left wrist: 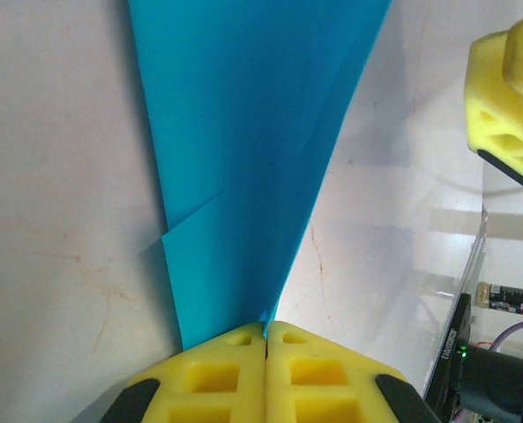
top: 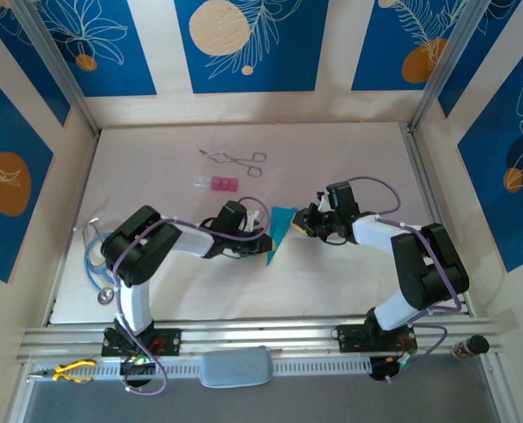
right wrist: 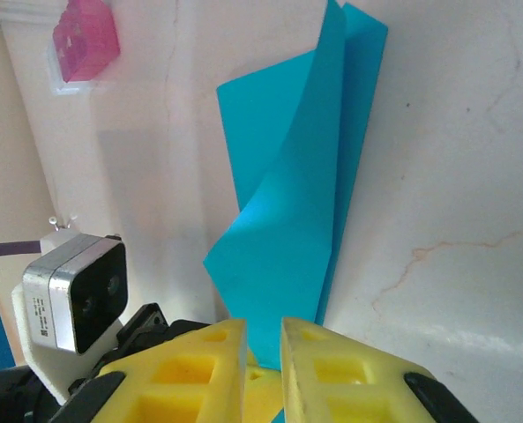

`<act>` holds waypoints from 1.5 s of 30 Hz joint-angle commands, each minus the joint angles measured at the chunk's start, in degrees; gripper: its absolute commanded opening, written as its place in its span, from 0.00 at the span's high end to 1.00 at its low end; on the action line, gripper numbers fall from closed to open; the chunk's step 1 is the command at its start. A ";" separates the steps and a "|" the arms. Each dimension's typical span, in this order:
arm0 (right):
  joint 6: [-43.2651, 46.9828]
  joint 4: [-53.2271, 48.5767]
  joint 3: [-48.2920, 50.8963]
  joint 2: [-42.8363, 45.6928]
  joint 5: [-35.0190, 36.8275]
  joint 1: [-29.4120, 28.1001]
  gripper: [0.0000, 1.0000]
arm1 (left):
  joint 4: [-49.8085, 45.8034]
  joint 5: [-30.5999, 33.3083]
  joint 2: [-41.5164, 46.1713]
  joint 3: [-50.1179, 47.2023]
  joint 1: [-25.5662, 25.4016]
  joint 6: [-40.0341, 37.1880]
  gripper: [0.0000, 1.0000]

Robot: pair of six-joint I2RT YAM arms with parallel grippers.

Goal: Fold a paper plane with a square sheet of paper (pick it up from the middle)
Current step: Fold the wing for the fifth time at the center of the table.

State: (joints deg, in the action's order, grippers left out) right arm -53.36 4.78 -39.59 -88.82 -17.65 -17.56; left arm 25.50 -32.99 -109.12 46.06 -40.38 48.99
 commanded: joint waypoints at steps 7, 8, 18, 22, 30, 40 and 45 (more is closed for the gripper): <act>1.86 1.40 0.27 -1.25 -2.46 -0.92 0.86 | 9.12 -1.40 0.70 -5.16 1.05 7.80 1.00; 1.99 1.47 0.22 -1.49 -2.56 -0.95 0.87 | 9.51 -1.55 0.79 -5.40 1.01 8.04 1.00; 3.86 1.34 -3.40 -5.29 -4.29 -2.77 0.94 | 9.65 -0.65 1.13 -6.59 1.64 10.92 1.00; 4.92 1.13 -5.85 -8.42 -5.31 -3.55 0.95 | 9.65 -0.07 1.06 -6.99 1.88 12.24 1.00; 4.85 2.26 -9.98 -14.61 -8.39 -3.73 0.96 | 9.26 0.74 0.84 -7.92 1.99 14.32 1.00; 3.84 2.53 -11.90 -19.84 -6.84 -3.82 0.95 | 7.78 1.36 0.93 -8.00 2.12 14.33 1.00; 3.54 1.34 -12.51 -21.83 -5.78 -3.93 0.95 | 6.86 1.48 1.44 -8.05 2.13 13.57 1.00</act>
State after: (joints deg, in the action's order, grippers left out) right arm -49.58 7.09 -51.18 -108.86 -24.43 -21.06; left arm 36.97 -32.56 -108.71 39.57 -39.11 63.11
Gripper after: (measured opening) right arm 0.053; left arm 0.061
